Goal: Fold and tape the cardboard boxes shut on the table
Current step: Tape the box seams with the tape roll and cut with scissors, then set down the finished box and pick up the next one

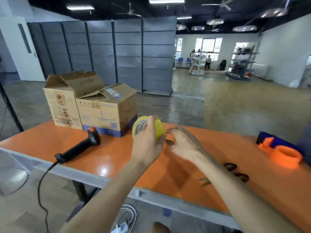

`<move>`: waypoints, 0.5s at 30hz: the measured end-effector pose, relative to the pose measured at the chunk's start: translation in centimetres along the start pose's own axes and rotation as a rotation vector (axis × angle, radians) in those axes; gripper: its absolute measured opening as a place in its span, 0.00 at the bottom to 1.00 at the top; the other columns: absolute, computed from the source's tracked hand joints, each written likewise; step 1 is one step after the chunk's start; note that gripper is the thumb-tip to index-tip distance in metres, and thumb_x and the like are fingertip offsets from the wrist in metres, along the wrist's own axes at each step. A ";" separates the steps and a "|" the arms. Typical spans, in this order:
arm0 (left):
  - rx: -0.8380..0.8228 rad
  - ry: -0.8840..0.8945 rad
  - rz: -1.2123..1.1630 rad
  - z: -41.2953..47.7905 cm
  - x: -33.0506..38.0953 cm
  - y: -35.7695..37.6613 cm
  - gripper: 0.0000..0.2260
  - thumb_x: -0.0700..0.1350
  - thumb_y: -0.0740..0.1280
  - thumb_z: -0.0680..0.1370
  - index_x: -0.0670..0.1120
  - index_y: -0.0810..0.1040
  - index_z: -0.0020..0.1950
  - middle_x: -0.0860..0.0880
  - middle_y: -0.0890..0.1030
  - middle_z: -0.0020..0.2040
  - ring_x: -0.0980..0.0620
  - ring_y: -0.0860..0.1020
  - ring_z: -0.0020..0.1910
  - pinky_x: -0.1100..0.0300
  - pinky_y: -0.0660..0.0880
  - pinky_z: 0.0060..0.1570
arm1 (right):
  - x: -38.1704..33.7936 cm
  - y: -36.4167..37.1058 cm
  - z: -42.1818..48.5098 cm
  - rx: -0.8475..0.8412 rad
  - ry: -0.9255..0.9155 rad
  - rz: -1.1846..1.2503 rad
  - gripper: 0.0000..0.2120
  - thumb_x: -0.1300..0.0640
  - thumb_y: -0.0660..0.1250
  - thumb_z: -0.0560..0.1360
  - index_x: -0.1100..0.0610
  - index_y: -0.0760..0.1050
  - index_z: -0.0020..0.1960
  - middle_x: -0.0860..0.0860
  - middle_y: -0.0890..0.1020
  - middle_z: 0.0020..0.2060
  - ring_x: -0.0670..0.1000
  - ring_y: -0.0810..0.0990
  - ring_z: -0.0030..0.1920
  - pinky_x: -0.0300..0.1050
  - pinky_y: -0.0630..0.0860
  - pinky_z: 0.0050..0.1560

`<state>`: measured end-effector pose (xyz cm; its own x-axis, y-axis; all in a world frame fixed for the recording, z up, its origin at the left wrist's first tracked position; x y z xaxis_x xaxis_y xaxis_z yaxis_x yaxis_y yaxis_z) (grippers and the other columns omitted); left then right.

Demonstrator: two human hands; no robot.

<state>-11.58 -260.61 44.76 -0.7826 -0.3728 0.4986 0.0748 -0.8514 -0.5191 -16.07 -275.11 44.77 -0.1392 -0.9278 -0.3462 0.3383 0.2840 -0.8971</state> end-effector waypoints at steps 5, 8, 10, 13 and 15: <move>-0.116 0.030 -0.226 -2.4 5.8 5.1 0.18 0.46 0.71 0.78 0.57 0.66 0.62 0.55 0.73 0.30 0.53 0.75 0.32 0.51 0.72 0.35 | 5.4 -3.9 -7.7 0.050 0.158 -0.045 0.17 0.52 0.65 0.79 0.47 0.76 0.68 0.52 0.78 0.65 0.54 0.76 0.67 0.48 0.73 0.63; -0.201 0.083 -0.389 -2.9 10.4 7.8 0.17 0.46 0.70 0.78 0.60 0.65 0.60 0.56 0.74 0.33 0.55 0.74 0.34 0.51 0.73 0.38 | 8.2 -6.9 -12.0 0.114 0.265 -0.057 0.15 0.53 0.66 0.80 0.48 0.77 0.66 0.52 0.79 0.64 0.53 0.76 0.66 0.46 0.71 0.63; -0.242 0.147 -0.432 -3.0 13.5 9.2 0.17 0.47 0.69 0.79 0.59 0.65 0.61 0.56 0.75 0.35 0.55 0.75 0.38 0.51 0.72 0.39 | 9.9 -9.0 -14.6 0.165 0.333 -0.074 0.14 0.54 0.65 0.80 0.48 0.77 0.66 0.51 0.78 0.65 0.52 0.74 0.68 0.46 0.69 0.66; -0.292 0.252 -0.393 -3.3 16.9 11.0 0.17 0.47 0.67 0.80 0.55 0.64 0.65 0.51 0.78 0.38 0.41 0.80 0.44 0.48 0.74 0.39 | 11.9 -11.5 -18.3 0.209 0.419 -0.109 0.17 0.54 0.65 0.80 0.47 0.76 0.68 0.49 0.76 0.68 0.51 0.72 0.70 0.45 0.67 0.69; -0.346 0.275 -0.397 -3.8 18.6 12.1 0.18 0.48 0.67 0.80 0.53 0.64 0.67 0.47 0.80 0.43 0.38 0.80 0.46 0.46 0.76 0.43 | 13.0 -12.6 -20.6 0.221 0.476 -0.126 0.18 0.53 0.65 0.80 0.47 0.75 0.70 0.49 0.75 0.70 0.52 0.70 0.71 0.47 0.68 0.70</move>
<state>-27.57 -276.43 45.15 -0.8447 0.0982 0.5262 -0.4257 -0.7193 -0.5490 -41.30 -285.71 45.90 -0.5806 -0.7243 -0.3719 0.4722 0.0726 -0.8785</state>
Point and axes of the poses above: each hand's wrist, its own z-axis towards the middle knuckle, its own y-axis out of the palm, x = y × z, the point moved 1 cm from there along z, towards the middle knuckle
